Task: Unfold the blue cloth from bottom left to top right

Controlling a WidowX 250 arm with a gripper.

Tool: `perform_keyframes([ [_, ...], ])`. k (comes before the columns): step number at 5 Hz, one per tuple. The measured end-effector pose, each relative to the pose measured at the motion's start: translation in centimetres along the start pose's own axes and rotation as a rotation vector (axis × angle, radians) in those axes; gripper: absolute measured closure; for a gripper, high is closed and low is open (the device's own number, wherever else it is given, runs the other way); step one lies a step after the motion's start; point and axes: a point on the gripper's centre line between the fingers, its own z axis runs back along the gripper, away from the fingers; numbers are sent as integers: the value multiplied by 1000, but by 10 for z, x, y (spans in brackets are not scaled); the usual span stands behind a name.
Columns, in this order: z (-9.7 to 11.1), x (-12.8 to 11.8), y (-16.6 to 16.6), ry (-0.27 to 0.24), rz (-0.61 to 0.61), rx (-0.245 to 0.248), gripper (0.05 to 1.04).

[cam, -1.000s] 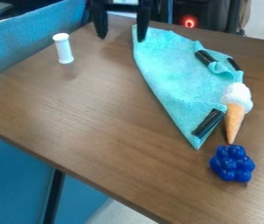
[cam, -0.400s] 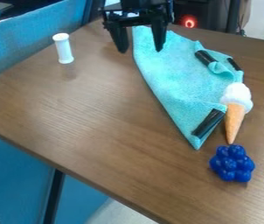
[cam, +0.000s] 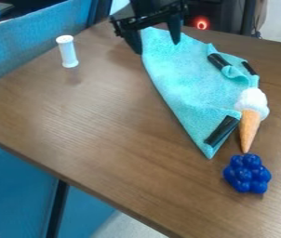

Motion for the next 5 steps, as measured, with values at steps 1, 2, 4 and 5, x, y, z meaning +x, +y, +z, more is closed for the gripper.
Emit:
perform_keyframes([
  [1,-17,7,-5,-85,107,101,83],
  [2,-30,15,-13,-157,180,194,83],
  [4,-54,27,-34,-188,243,244,83],
  [5,-61,27,-49,-191,251,230,83],
])
